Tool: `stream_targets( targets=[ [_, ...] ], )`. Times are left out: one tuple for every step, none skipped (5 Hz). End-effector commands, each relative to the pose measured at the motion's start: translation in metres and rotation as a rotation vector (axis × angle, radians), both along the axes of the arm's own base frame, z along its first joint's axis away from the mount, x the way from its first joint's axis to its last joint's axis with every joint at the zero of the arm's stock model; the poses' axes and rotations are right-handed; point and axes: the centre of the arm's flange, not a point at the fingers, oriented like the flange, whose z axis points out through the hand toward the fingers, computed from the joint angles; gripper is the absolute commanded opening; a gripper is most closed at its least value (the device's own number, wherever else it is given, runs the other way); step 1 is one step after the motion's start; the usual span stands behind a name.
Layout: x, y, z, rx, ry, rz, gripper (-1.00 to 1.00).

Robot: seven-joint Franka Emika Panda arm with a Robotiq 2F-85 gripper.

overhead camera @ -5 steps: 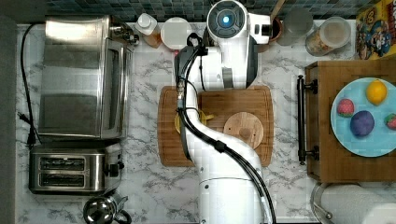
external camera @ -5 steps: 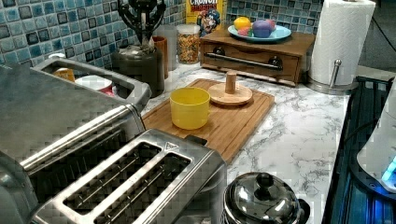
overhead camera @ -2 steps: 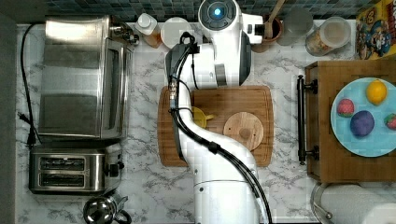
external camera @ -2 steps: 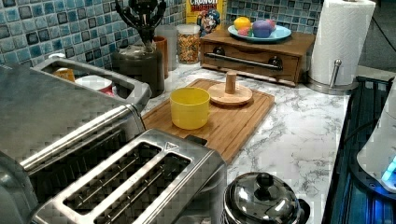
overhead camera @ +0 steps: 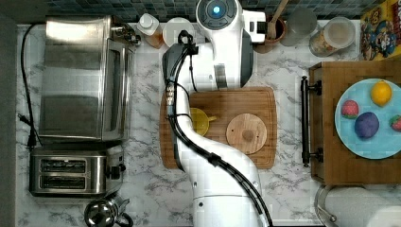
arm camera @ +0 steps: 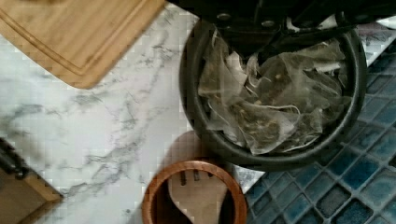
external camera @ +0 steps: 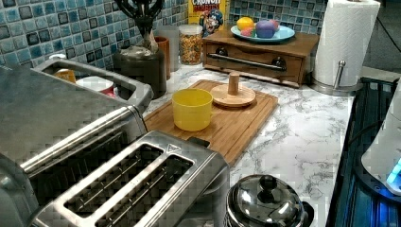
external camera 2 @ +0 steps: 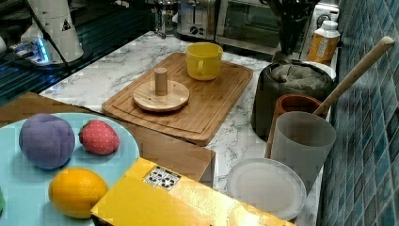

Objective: Get a tea bag.

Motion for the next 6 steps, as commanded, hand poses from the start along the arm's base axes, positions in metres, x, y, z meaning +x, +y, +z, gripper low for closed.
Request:
stream_targets(
  targets=[
    [-0.016,0.015,0.144,0.012,-0.148,0.072,-1.0],
    [-0.028,0.015,0.145,0.048,-0.111,0.107,-1.0],
    [-0.054,0.018,0.127,0.108,-0.048,0.163,-1.0],
    [-0.083,0.021,0.122,0.13,0.038,0.193,-1.0],
    [-0.115,0.025,0.125,0.112,0.068,0.216,-1.0],
    [-0.134,0.031,0.116,0.105,0.128,0.235,-1.0]
  ],
)
